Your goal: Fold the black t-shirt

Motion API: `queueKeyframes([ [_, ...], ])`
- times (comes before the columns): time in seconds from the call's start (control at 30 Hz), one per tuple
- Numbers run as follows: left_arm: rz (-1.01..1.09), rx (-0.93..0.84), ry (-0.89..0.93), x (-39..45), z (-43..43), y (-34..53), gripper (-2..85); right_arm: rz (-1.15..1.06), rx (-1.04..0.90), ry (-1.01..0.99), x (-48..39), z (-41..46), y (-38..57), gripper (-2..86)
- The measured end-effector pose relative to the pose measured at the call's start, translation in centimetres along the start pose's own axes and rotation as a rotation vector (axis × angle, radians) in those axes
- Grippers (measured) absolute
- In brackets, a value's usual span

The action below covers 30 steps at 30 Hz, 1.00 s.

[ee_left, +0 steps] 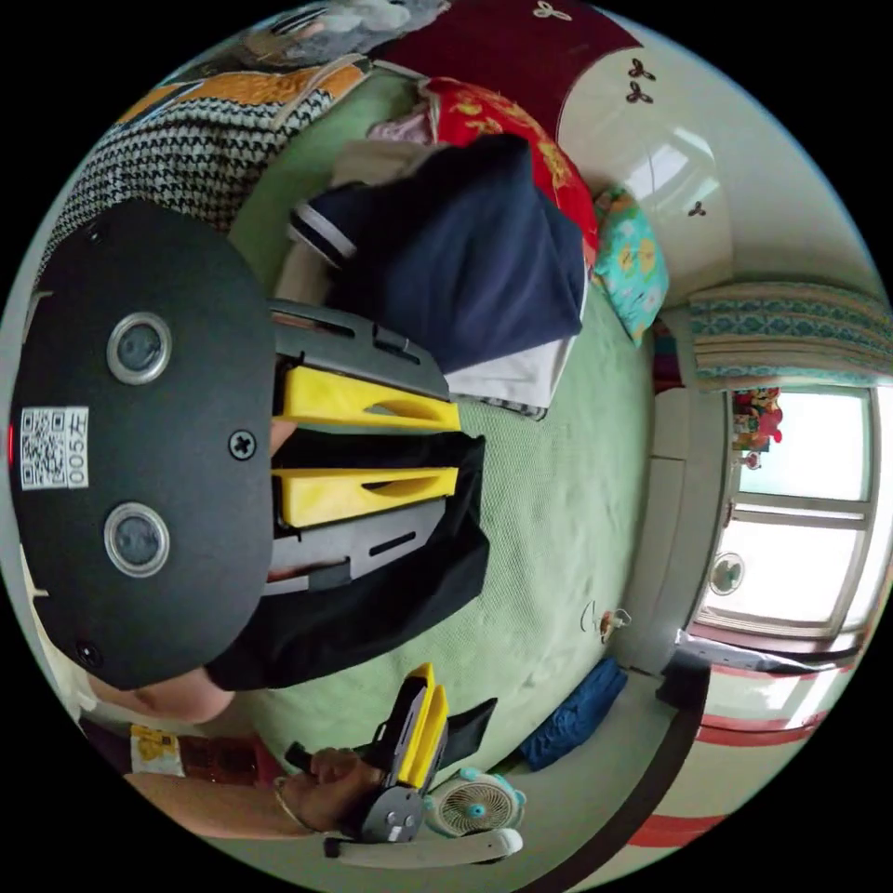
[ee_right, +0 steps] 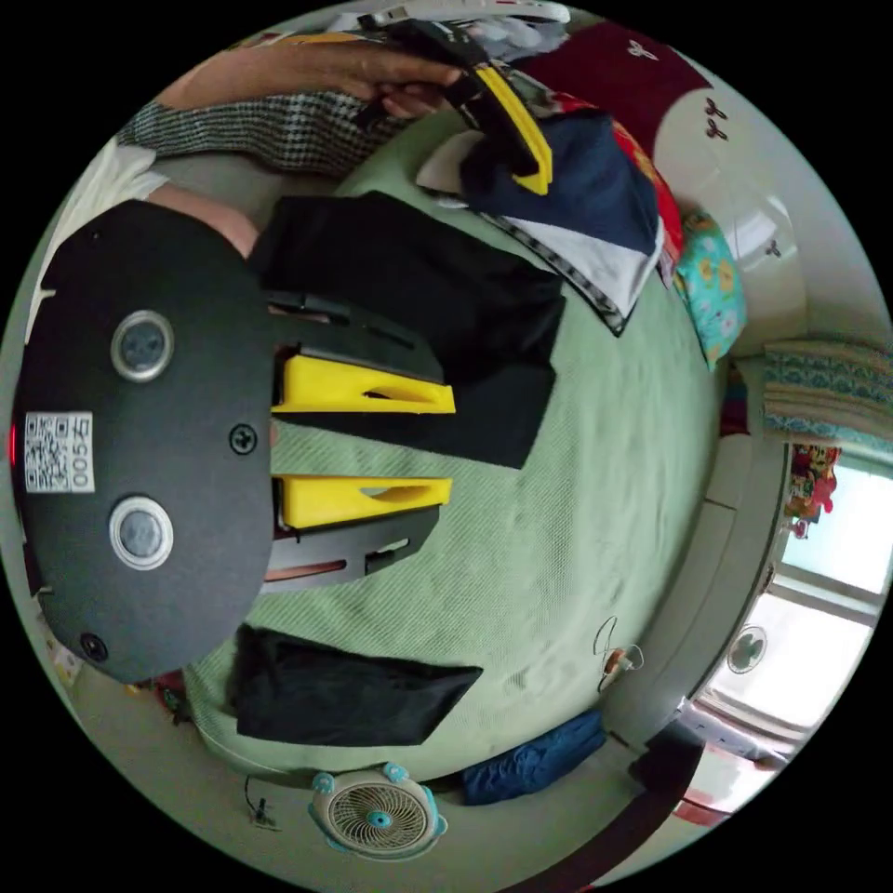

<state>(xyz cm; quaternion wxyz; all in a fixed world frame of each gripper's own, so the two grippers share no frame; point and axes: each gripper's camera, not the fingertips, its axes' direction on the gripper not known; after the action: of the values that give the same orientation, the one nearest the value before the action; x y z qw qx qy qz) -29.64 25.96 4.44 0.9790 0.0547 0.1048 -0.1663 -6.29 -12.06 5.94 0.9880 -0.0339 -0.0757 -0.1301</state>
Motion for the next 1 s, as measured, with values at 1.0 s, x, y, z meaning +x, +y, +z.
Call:
queueKeyframes([
  [1.0,0.065,-0.139,0.109,-2.9,11.5,-4.0,0.7,-0.142,-0.156,-0.237,-1.0,13.0,-6.3,5.6],
])
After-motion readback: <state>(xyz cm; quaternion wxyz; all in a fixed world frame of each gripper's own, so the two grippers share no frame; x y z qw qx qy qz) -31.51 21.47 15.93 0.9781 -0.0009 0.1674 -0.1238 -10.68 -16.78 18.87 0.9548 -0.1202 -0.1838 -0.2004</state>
